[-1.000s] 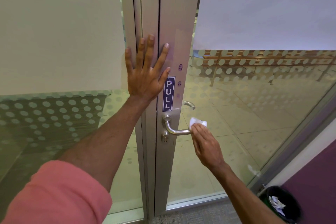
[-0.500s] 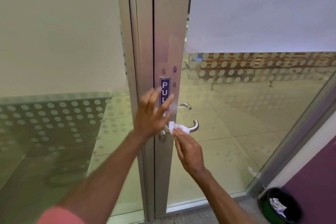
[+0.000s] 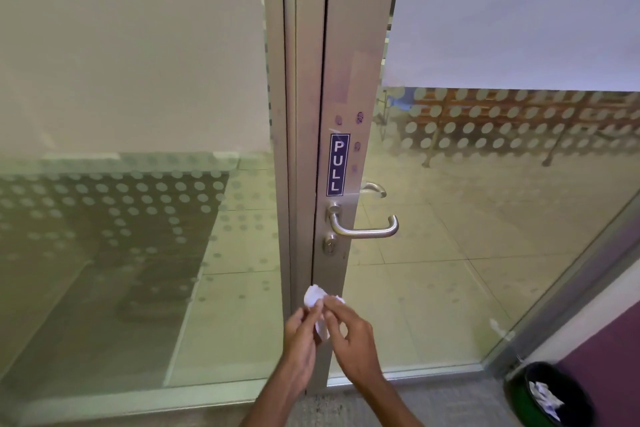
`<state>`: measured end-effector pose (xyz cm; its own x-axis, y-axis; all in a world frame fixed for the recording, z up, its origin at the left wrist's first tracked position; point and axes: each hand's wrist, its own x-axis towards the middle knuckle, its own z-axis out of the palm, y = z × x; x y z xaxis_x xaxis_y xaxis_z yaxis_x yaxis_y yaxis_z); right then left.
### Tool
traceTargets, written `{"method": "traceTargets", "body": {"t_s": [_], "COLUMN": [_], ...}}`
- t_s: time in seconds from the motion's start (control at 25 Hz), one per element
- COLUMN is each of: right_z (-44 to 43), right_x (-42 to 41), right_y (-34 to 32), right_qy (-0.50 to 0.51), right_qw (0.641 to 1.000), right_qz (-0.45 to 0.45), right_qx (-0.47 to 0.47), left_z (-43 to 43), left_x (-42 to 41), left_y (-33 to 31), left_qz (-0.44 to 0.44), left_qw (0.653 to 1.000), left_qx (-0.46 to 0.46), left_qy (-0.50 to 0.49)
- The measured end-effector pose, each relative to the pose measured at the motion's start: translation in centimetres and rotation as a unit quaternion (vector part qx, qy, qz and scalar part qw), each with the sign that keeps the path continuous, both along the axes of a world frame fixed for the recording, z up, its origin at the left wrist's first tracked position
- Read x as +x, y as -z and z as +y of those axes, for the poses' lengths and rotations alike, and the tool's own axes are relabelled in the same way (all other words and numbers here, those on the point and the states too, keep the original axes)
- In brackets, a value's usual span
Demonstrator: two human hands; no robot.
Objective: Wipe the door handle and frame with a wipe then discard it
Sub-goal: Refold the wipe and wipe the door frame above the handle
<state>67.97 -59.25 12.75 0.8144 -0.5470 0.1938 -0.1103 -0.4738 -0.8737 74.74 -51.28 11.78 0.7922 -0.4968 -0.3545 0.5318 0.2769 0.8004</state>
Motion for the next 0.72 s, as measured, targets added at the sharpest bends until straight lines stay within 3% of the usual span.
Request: {"method": "traceTargets", "body": {"t_s": [0.12,0.28,0.44,0.56,0.72], "right_z": [-2.0,-4.2,-4.9,-5.1,-5.7], "right_x": [0.0,0.2,-0.1,-0.3,-0.5], "right_y": [-0.3,-0.4,0.4,0.8,1.1], "right_qy": [0.088,0.005,-0.023,-0.002,-0.036], "right_qw": [0.984,0.922,0.924,0.928,0.957], "right_qz": [-0.016,0.045,0.050,0.044,0.056], "right_qx": [0.156,0.384,0.377,0.369,0.282], "left_z": [0.9,2.0,2.3,2.9,3.2], "left_x": [1.2,2.1,2.1,2.2,2.3], "left_y": [0.3,1.0,1.3,1.8,1.7], "left_qz": [-0.005,-0.069,-0.143,-0.181,-0.214], "left_qw": [0.999,0.986,0.968,0.963,0.946], "left_qx": [0.010,0.063,0.151,0.140,0.171], "left_qy": [0.030,0.139,0.144,0.141,0.173]}}
